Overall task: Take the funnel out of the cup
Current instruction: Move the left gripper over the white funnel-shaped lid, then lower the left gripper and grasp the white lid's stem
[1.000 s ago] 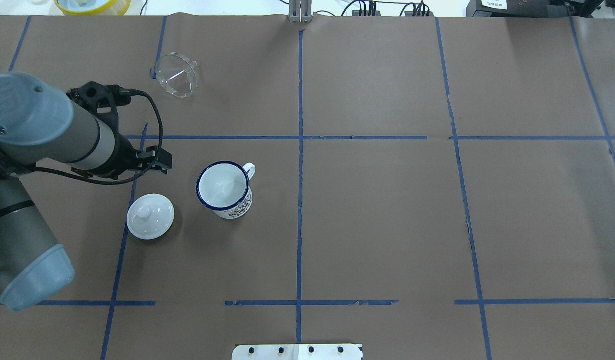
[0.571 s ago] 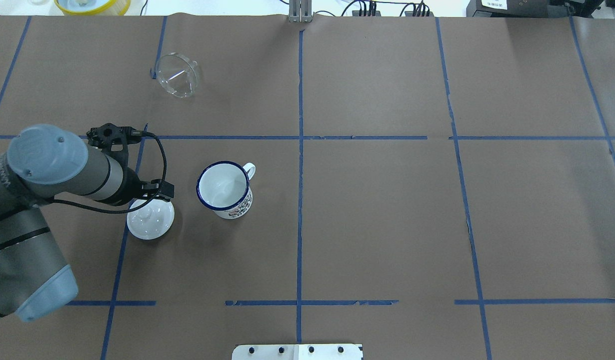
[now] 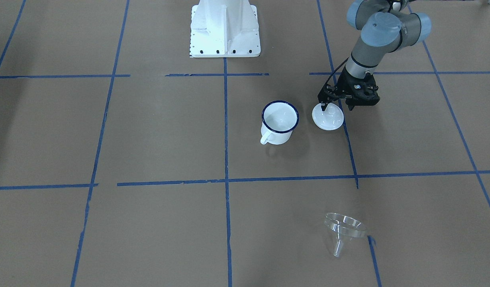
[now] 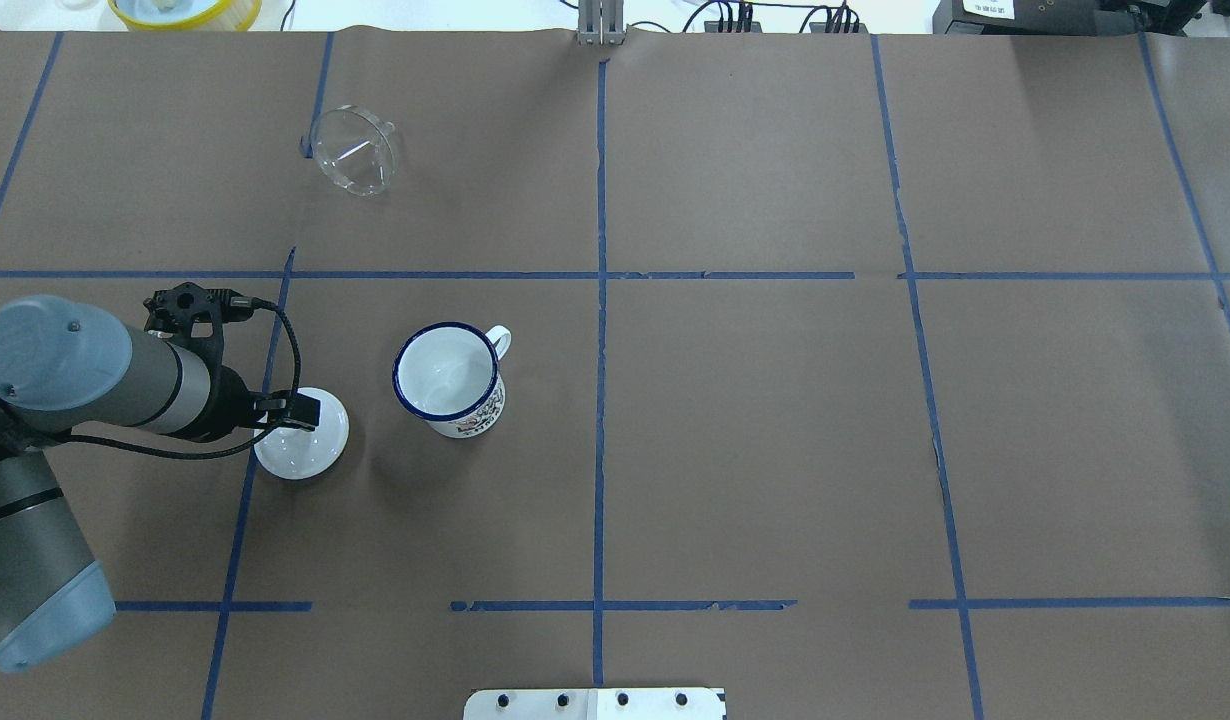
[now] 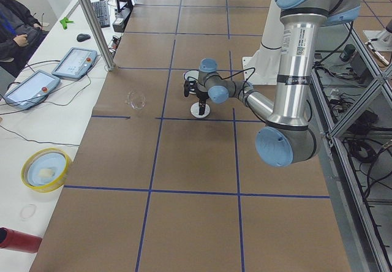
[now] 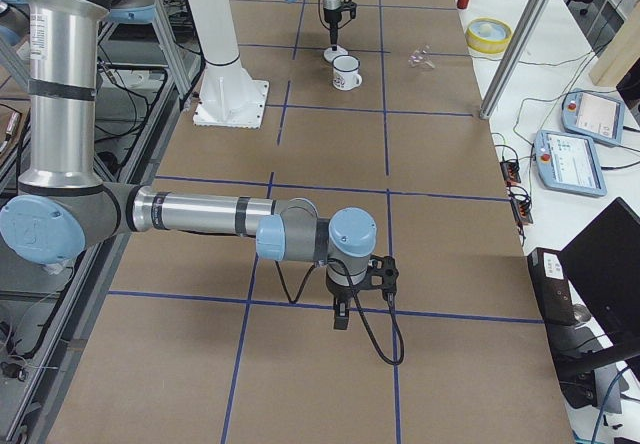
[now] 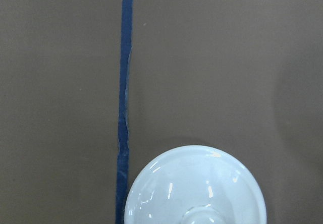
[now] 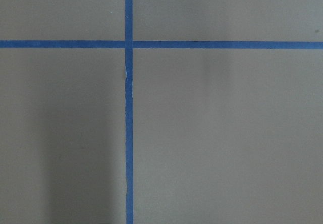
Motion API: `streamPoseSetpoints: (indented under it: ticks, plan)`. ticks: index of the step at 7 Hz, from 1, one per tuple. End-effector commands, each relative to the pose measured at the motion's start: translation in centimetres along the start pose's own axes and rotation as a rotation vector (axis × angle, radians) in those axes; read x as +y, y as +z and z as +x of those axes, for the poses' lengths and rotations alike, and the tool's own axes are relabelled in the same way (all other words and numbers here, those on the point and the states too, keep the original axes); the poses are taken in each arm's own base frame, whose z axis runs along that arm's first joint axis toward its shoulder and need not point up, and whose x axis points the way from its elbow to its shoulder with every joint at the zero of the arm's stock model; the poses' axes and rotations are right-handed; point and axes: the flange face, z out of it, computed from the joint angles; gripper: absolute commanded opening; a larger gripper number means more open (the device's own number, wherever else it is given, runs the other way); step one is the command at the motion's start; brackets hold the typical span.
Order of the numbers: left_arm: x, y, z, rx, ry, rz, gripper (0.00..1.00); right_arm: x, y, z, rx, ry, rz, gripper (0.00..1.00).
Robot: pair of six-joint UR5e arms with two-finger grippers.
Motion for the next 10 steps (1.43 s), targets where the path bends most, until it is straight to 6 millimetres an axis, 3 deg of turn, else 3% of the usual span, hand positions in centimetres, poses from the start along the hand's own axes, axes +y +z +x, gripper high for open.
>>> streamPoseSetpoints:
  ticks: [1, 2, 3, 9, 10]
  plan:
    - [-0.1, 0.4, 1.8, -0.001, -0.01, -0.056, 1.0, 0.0, 0.0, 0.0, 0.0, 0.0, 0.0, 1.0]
    - [-0.9, 0.6, 3.8, -0.019, -0.018, -0.069, 1.0, 0.0, 0.0, 0.0, 0.0, 0.0, 0.0, 1.0]
    - [-0.9, 0.6, 4.0, -0.017, -0.018, -0.072, 1.0, 0.0, 0.0, 0.0, 0.0, 0.0, 0.0, 1.0]
    - [-1.1, 0.8, 3.1, -0.031, -0.017, -0.067, 0.97, 0.0, 0.0, 0.0, 0.0, 0.0, 0.0, 1.0]
    - [-1.0, 0.9, 3.0, -0.034, -0.018, -0.068, 0.93, 0.0, 0.0, 0.0, 0.0, 0.0, 0.0, 1.0]
